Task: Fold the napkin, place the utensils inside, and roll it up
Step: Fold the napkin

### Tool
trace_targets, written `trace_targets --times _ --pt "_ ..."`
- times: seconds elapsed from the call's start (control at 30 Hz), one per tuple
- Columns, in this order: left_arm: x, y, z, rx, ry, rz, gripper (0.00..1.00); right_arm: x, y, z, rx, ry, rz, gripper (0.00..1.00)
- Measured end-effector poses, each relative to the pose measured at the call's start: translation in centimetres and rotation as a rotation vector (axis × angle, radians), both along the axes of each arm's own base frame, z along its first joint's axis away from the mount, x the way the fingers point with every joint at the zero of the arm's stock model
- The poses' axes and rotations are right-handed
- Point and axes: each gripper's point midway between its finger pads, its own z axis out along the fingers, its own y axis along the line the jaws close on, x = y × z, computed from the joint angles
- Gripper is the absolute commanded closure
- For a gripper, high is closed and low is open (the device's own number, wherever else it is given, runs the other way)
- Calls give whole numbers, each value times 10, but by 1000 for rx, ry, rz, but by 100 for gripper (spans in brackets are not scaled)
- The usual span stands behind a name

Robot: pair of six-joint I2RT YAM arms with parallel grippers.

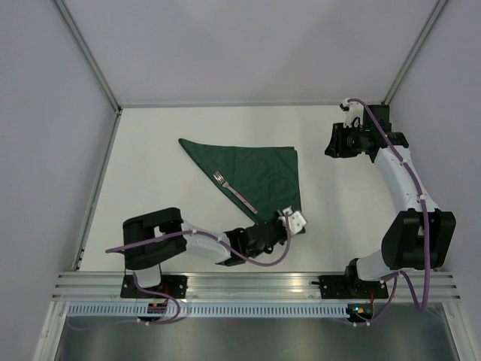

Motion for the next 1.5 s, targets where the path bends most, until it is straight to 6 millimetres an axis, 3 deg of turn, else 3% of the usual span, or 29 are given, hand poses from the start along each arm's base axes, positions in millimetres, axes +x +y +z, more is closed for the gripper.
trace_targets --times 0.1,0.27,0.37,0.53,0.73,1.0,1.5 --pt "35 17 16 -85 91 100 98 0 0 0 1 1 1 58" --pt "93 57 26 -192 232 275 98 0 1 0 4 1 3 58" --pt "125 92 24 -249 305 397 98 0 1 0 5 0 4 58" --pt "160 138 8 -302 398 552 98 -1 2 0 9 1 8 58" --pt "178 174 -11 -329 478 657 98 -1 3 1 16 1 13 59" --pt "192 204 -22 -379 541 732 98 -1 4 1 20 1 18 59" --pt "195 225 -35 -397 585 781 98 -1 6 -7 27 23 23 59"
